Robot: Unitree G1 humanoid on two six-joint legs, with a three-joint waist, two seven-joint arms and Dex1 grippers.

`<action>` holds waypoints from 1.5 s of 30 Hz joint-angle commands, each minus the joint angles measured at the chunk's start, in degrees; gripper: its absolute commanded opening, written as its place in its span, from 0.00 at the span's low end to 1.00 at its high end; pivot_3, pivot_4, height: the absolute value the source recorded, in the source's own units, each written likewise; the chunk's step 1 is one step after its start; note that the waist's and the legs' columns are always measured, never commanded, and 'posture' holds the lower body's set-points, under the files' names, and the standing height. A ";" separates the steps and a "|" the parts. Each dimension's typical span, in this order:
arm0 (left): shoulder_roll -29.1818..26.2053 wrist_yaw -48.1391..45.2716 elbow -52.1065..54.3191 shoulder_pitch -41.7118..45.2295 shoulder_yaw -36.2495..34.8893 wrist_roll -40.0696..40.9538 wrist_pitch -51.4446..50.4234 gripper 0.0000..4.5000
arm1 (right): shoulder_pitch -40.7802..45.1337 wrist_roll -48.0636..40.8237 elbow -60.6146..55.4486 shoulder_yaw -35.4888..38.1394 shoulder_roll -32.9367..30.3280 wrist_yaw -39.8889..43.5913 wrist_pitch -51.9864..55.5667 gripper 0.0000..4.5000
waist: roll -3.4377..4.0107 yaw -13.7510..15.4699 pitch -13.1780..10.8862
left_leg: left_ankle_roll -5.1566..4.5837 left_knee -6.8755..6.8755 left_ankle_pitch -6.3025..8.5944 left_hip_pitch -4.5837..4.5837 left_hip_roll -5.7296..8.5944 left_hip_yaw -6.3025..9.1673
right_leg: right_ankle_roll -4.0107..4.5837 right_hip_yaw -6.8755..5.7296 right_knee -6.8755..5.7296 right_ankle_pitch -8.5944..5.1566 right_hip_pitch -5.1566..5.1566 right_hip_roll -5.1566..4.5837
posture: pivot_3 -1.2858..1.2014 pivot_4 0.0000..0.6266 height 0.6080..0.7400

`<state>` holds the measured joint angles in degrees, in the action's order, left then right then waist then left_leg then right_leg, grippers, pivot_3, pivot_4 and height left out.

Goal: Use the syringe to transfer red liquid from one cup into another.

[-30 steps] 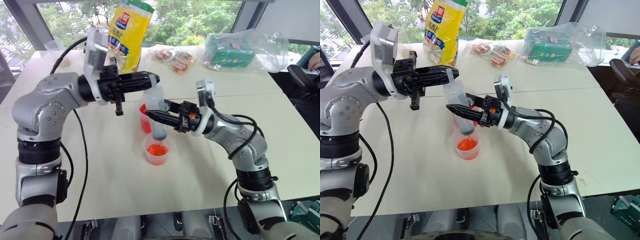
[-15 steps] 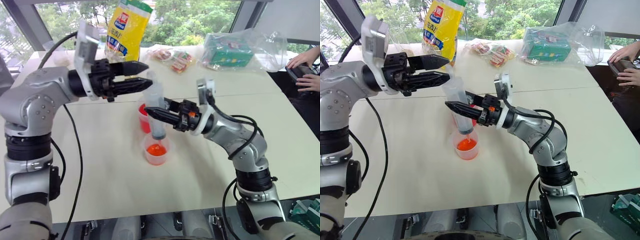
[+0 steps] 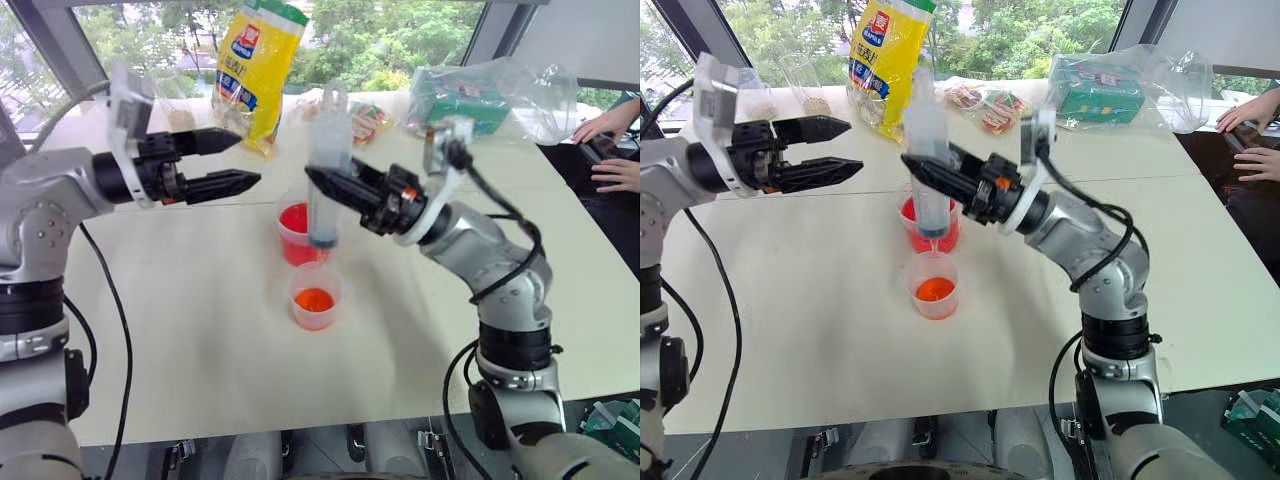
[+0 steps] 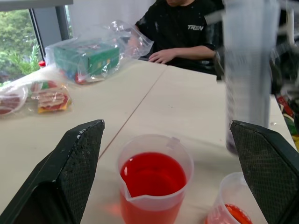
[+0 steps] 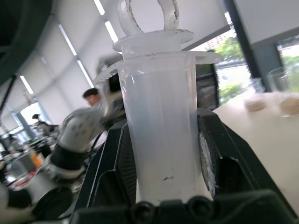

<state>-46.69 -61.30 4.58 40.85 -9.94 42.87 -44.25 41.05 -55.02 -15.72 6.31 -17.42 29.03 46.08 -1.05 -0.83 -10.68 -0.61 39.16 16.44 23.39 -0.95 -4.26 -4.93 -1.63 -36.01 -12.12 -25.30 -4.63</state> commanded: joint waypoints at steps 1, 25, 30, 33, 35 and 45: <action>0.31 0.97 3.18 -0.80 -1.33 0.57 0.98 0.98 | 4.75 -1.75 4.21 4.70 -3.34 -8.17 6.66 0.31 | 0.00 0.11 0.00 | 0.00 0.00 0.00 0.00 0.00 0.01 | 0.11 -0.01 0.00 -0.06 0.00 -0.01 | 0.52 0.24 1.00; 0.90 6.94 17.66 -15.24 -0.47 2.20 0.44 1.00 | 13.34 21.11 40.34 -3.91 -14.73 -11.01 37.43 0.54 | 0.00 -0.18 0.00 | -0.16 -0.06 0.09 0.11 0.01 -0.08 | -0.01 0.08 0.29 0.00 -0.03 0.03 | 0.52 0.24 1.00; 0.19 6.85 18.30 -16.11 -0.87 2.43 -0.01 1.00 | 13.04 20.79 32.90 -4.72 -17.70 -7.20 39.34 0.99 | 0.00 0.01 0.00 | -0.16 -0.04 0.09 0.11 0.01 -0.08 | 0.01 0.07 0.42 -0.01 0.04 0.04 | 0.52 0.24 1.00; -0.81 6.33 18.11 -16.40 -1.11 2.16 -0.06 1.00 | 10.26 17.58 19.49 -6.53 -25.79 0.81 37.51 0.99 | 0.08 0.39 -0.05 | -0.18 -0.05 0.10 0.20 0.01 -0.05 | 0.02 0.05 0.53 -0.01 0.02 0.04 | 0.52 0.24 1.00; -1.21 6.22 18.12 -16.63 -1.24 2.19 0.04 1.00 | 8.32 16.71 14.28 -7.06 -29.28 4.50 35.78 0.99 | 0.08 0.28 -0.05 | -0.32 -0.05 0.19 0.25 0.03 -0.02 | -0.01 0.02 0.60 0.00 0.01 0.03 | 0.52 0.24 1.00; -3.44 6.93 19.20 -17.89 -3.18 4.19 -1.90 1.00 | -4.09 2.94 -8.16 7.38 -42.92 22.54 30.65 0.99 | 0.06 0.16 -0.04 | -0.42 -0.08 0.26 0.19 -0.01 -0.09 | 0.10 0.02 0.77 -0.09 0.07 0.04 | 0.52 0.24 1.00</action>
<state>-49.11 -54.71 21.58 22.91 -10.69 45.45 -45.50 37.45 -49.09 -20.22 9.45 -59.32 49.71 77.94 -1.00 -0.67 -10.73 -1.02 39.09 16.70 23.59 -0.97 -4.35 -4.82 -1.60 -35.23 -12.22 -25.22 -4.59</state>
